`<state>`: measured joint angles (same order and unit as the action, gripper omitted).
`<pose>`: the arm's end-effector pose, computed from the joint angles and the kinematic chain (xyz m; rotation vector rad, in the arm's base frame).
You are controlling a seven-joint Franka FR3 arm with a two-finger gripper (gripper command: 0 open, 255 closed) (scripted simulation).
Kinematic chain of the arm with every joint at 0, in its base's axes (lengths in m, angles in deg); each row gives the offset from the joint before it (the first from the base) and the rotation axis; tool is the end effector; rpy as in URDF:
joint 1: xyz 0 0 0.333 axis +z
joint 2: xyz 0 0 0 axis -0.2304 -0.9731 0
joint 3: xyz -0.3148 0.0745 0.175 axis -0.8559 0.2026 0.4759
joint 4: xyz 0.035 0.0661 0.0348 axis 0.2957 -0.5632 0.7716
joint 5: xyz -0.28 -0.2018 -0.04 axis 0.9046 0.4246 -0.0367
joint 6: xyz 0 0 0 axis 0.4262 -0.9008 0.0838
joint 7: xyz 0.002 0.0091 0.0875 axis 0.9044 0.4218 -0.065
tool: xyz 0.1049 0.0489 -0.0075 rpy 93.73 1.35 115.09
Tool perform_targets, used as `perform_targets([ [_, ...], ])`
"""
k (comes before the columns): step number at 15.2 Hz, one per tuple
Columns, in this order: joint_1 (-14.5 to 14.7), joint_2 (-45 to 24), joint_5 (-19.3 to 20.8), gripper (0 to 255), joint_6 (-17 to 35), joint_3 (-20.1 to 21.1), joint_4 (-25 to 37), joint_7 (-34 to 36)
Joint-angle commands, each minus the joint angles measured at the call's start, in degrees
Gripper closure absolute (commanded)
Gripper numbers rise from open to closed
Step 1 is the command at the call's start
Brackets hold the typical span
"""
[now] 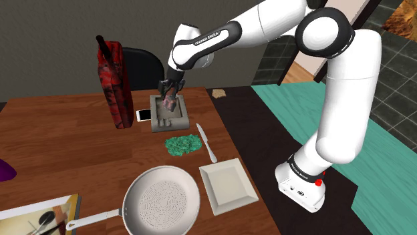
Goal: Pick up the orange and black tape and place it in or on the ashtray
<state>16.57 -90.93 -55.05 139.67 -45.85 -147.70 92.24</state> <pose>0.6301 0.1896 0.3536 -2.8741 -0.1021 -0.0926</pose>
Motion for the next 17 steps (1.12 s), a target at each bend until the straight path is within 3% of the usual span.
perform_targets([
  [1,0.0,0.0,0.0,0,0.0,0.0,0.0,0.0],
  [5,0.0,0.0,0.0,0,0.0,0.0,0.0,0.0],
  [9,-1.5,5.0,-0.8,0,-5.2,0.3,0.0,-0.5],
  [17,-1.5,5.0,-0.8,0,-5.2,0.3,0.0,-0.5],
])
